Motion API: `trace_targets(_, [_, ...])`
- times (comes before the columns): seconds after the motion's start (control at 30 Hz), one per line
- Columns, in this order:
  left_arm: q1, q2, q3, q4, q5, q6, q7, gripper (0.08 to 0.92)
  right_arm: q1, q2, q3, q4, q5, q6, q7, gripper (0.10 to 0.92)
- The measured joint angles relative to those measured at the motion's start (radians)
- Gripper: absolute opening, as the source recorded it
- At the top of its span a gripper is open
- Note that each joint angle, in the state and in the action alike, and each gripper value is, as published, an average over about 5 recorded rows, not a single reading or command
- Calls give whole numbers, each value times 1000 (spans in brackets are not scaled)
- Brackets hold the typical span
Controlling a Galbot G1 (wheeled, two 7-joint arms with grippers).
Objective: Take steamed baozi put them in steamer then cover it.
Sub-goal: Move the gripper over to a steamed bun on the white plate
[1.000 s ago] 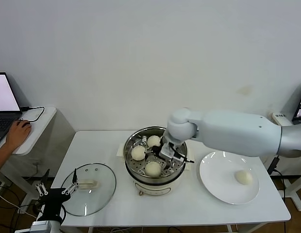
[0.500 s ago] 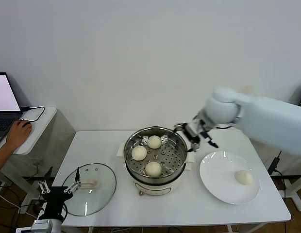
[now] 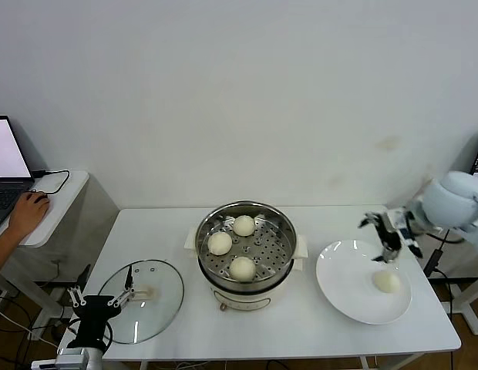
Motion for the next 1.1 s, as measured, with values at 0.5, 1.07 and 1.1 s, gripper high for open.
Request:
trace_targets(0.5, [17,-13,-4,-9,22,2,0,823,-565,37,479,-191,-140,39,36,823])
trace_targets(1.07, [12,-17,-3,0,25,4,-1,823,-707,192,607,-403,-239,61,59,822])
trace_targets(1.1, [12,-17,-3,1,25,4,-1,823,-708,200,608,-409,-241,60,61,822])
